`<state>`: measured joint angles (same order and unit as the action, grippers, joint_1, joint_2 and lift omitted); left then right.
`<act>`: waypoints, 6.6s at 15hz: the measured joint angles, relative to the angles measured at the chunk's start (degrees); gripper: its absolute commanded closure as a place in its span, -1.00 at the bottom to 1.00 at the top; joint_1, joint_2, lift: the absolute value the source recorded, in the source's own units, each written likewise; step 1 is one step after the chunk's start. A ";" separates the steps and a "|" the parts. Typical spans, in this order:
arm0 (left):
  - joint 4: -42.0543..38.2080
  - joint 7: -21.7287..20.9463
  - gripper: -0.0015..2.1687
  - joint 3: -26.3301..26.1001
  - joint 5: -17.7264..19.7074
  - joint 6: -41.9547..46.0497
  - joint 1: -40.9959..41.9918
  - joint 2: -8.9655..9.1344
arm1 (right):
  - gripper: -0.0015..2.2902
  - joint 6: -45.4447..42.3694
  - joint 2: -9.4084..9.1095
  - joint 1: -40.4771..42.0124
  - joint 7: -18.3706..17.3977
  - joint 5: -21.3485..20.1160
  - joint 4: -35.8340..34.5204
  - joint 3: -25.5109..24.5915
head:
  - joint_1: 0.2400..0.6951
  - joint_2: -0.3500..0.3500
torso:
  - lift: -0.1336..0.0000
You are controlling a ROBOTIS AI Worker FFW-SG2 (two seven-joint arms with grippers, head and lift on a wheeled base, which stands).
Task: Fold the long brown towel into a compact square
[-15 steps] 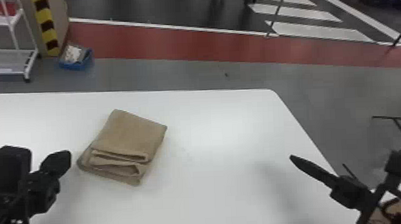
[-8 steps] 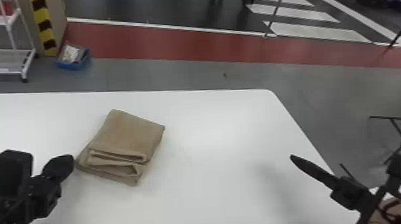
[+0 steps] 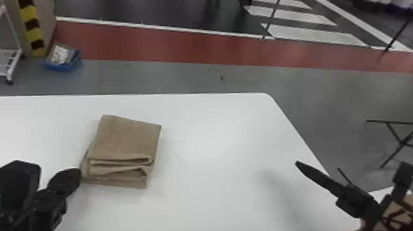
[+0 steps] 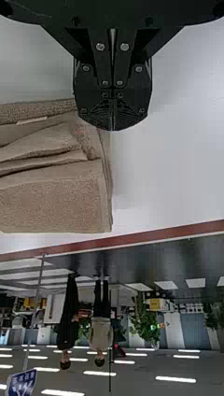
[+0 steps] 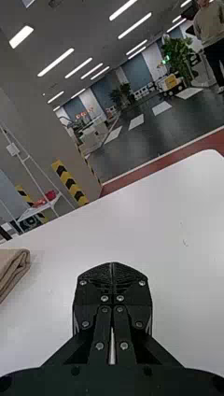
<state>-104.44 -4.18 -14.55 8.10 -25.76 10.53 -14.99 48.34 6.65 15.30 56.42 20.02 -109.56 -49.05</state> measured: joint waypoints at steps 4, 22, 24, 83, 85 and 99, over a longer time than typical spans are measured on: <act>-5.94 -0.43 0.74 -1.10 0.19 -2.73 3.23 -0.21 | 0.84 0.49 0.03 -0.24 0.00 0.37 0.03 -0.07 | 1.00 -1.00 | -0.87; -17.78 5.12 0.72 3.33 1.91 1.33 10.17 0.03 | 0.72 -0.70 -1.30 -1.53 -4.18 2.34 -5.87 9.29 | 1.00 -0.85 | -0.87; -17.30 5.31 0.72 3.31 2.09 1.42 9.01 0.16 | 0.72 -3.50 -3.10 -2.49 -7.99 -1.05 -7.06 16.42 | 1.00 -0.69 | -0.87; -10.65 0.74 0.72 10.80 7.47 3.45 7.59 -1.53 | 0.72 -45.42 -6.39 -37.03 -28.11 -24.58 52.33 65.47 | 1.00 0.56 | -0.87; -10.79 0.81 0.72 10.97 7.51 3.73 7.69 -1.53 | 0.72 -47.82 -6.39 -35.21 -28.07 -23.83 49.63 65.63 | 1.00 0.60 | -0.87; -15.06 16.23 -0.94 1.55 -1.23 11.95 5.88 1.68 | -0.97 -25.13 9.14 6.09 -31.76 3.14 -14.11 35.25 | 1.00 -0.27 | -0.87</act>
<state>-119.49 12.05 -13.00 6.87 -13.81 16.41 -13.32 23.21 15.80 21.40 24.67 23.16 -123.66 -13.80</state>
